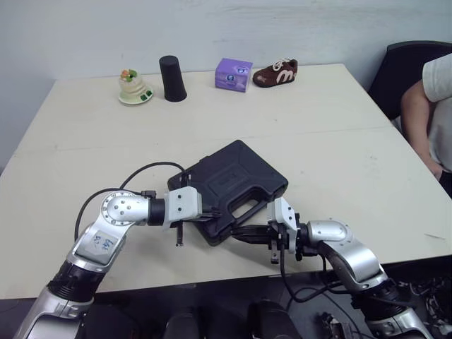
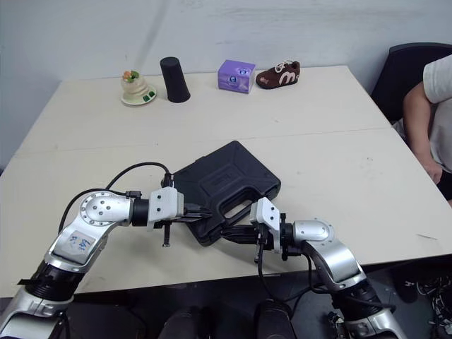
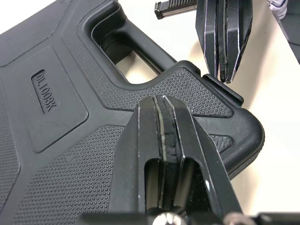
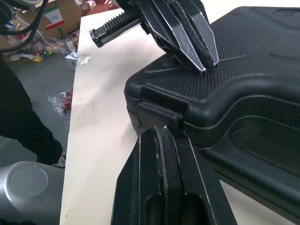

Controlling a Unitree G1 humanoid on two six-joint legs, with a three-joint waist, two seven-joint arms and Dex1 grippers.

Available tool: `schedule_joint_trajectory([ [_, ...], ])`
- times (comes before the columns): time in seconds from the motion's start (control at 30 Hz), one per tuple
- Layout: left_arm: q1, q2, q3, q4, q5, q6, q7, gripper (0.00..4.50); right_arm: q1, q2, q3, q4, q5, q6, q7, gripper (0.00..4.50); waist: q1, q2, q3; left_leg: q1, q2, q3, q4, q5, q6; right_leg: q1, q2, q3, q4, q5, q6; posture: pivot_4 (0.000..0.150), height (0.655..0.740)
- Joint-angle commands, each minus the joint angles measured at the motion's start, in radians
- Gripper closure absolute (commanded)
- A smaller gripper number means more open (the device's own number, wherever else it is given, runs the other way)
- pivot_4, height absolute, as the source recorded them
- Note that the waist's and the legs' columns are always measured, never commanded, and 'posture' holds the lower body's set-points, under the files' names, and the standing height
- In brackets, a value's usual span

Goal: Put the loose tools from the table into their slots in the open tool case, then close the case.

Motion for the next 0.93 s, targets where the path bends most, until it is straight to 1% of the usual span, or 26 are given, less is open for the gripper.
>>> schedule_joint_trajectory([
  [0.03, 0.092, 0.0, -0.011, 0.066, 0.0, -0.017, -0.016, 4.47, 0.009, -0.05, -0.062, -0.082, 0.032, -0.018, 0.025, 4.5, 0.002, 0.0, 0.0, 0.0, 0.0, 0.0, 0.0, 0.0, 0.0, 0.0, 0.0, 0.0, 0.0, 0.0, 0.0, 0.15, 0.74],
  [0.1, 0.11, 0.0, 0.137, -0.023, -0.124, -0.062, -0.018, 4.47, 0.058, -0.168, -0.143, -0.145, 0.067, -0.018, 0.097, 4.5, 0.003, 0.002, 0.002, -0.002, 0.0, 0.0, 0.0, 0.0, 0.0, -0.002, 0.0, 0.0, 0.0, 0.0, 0.0, 0.15, 0.74],
  [0.13, 0.117, -0.001, 0.212, -0.062, -0.181, -0.046, 0.002, 4.47, 0.075, -0.22, -0.182, -0.161, 0.078, -0.021, 0.124, 4.5, 0.004, 0.002, 0.005, -0.005, 0.0, 0.001, 0.0, -0.001, 0.001, -0.005, -0.001, 0.0, 0.0, 0.0, 0.0, 0.15, 0.74],
  [0.17, 0.125, -0.001, 0.253, -0.086, -0.213, -0.03, 0.019, 4.47, 0.087, -0.251, -0.204, -0.169, 0.085, -0.025, 0.136, 4.5, 0.005, 0.0, 0.008, -0.008, -0.001, 0.001, 0.001, -0.001, 0.001, -0.007, -0.001, 0.0, -0.001, 0.0, 0.0, 0.15, 0.74],
  [0.2, 0.141, 0.014, 0.289, -0.109, -0.235, 0.016, 0.036, 4.18, 0.091, -0.275, -0.229, -0.169, 0.095, -0.021, 0.137, 4.18, 0.006, -0.003, 0.01, -0.01, -0.001, 0.0, 0.002, -0.001, 0.0, -0.008, -0.001, -0.001, -0.001, 0.0, 0.0, 0.15, 0.74],
  [0.23, 0.174, 0.05, 0.35, -0.13, -0.261, 0.068, 0.039, 3.86, 0.089, -0.317, -0.268, -0.161, 0.114, 0.0, 0.152, 3.84, 0.002, -0.007, 0.013, -0.013, -0.001, -0.001, 0.003, 0.0, -0.001, -0.009, -0.001, -0.002, -0.001, 0.0, 0.0, 0.15, 0.74],
  [0.27, 0.216, 0.079, 0.434, -0.13, -0.25, 0.063, 0.053, 3.51, 0.079, -0.361, -0.313, -0.131, 0.118, 0.001, 0.173, 3.46, -0.001, -0.008, 0.013, -0.016, 0.0, -0.002, 0.004, 0.0, -0.001, -0.011, 0.0, -0.003, -0.002, 0.0, 0.0, 0.15, 0.74],
  [0.3, 0.248, 0.099, 0.495, -0.132, -0.243, 0.057, 0.065, 3.05, 0.074, -0.393, -0.345, -0.111, 0.122, 0.001, 0.188, 2.98, -0.004, -0.007, 0.014, -0.016, 0.0, -0.002, 0.004, 0.0, -0.001, -0.011, 0.0, -0.003, -0.002, 0.0, 0.0, 0.15, 0.74],
  [0.33, 0.297, 0.104, 0.591, -0.136, -0.252, 0.089, 0.1, 2.61, 0.056, -0.427, -0.376, -0.072, 0.102, -0.027, 0.197, 2.55, -0.005, -0.007, 0.015, -0.016, -0.001, -0.001, 0.004, 0.0, -0.001, -0.011, 0.0, -0.003, -0.003, 0.0, 0.001, 0.15, 0.74],
  [0.37, 0.329, 0.105, 0.652, -0.141, -0.262, 0.114, 0.128, 2.17, 0.044, -0.448, -0.391, -0.047, 0.087, -0.051, 0.201, 2.03, -0.004, -0.006, 0.015, -0.016, -0.001, -0.001, 0.004, 0.0, 0.0, -0.011, 0.0, -0.003, -0.003, 0.0, 0.001, 0.15, 0.74],
  [0.47, 0.461, 0.108, 0.767, -0.166, -0.265, 0.187, 0.153, 0.68, 0.007, -0.474, -0.423, 0.047, 0.047, -0.107, 0.185, 0.45, 0.001, -0.007, 0.016, -0.016, -0.001, -0.001, 0.003, 0.0, 0.0, -0.011, -0.001, -0.003, -0.006, 0.001, 0.002, 0.15, 0.74],
  [0.5, 0.533, 0.093, 0.829, -0.13, -0.233, 0.175, 0.168, 0.19, -0.037, -0.489, -0.434, 0.14, 0.0, -0.171, 0.165, 0.0, 0.001, -0.008, 0.016, -0.016, -0.001, -0.001, 0.003, 0.0, 0.0, -0.01, -0.001, -0.003, -0.006, 0.001, 0.002, 0.15, 0.74],
  [0.53, 0.583, 0.083, 0.871, -0.101, -0.213, 0.162, 0.18, 0.04, -0.07, -0.499, -0.439, 0.207, -0.035, -0.22, 0.153, 0.0, -0.001, -0.008, 0.017, -0.016, -0.001, -0.001, 0.003, 0.0, 0.0, -0.01, -0.001, -0.003, -0.007, 0.001, 0.002, 0.15, 0.74],
  [0.6, 0.64, 0.066, 0.935, -0.044, -0.193, 0.119, 0.201, 0.04, -0.155, -0.518, -0.442, 0.355, -0.09, -0.308, 0.128, 0.0, 0.0, -0.008, 0.019, -0.016, -0.002, 0.002, 0.003, -0.001, 0.001, -0.011, -0.002, -0.002, -0.008, 0.002, 0.003, 0.15, 0.74],
  [0.73, 0.657, 0.06, 0.992, 0.022, -0.176, 0.062, 0.237, 0.04, -0.298, -0.522, -0.419, 0.592, -0.17, -0.488, 0.111, 0.0, 0.005, -0.01, 0.021, -0.018, -0.002, 0.003, 0.004, -0.001, 0.0, -0.015, -0.002, -0.002, -0.007, 0.002, 0.004, 0.15, 0.74],
  [0.83, 0.655, 0.066, 1.004, 0.059, -0.156, 0.032, 0.261, 0.04, -0.376, -0.513, -0.398, 0.716, -0.209, -0.582, 0.108, 0.0, 0.002, -0.01, 0.021, -0.019, -0.002, 0.003, 0.003, -0.001, -0.001, -0.015, -0.003, -0.001, -0.007, 0.002, 0.004, 0.15, 0.74],
  [0.93, 0.656, 0.063, 1.002, 0.075, -0.163, 0.006, 0.249, 0.04, -0.408, -0.492, -0.392, 0.765, -0.21, -0.612, 0.102, 0.0, -0.001, -0.011, 0.021, -0.019, -0.002, 0.004, 0.002, -0.001, -0.002, -0.016, -0.002, -0.001, -0.007, 0.002, 0.003, 0.15, 0.74],
])
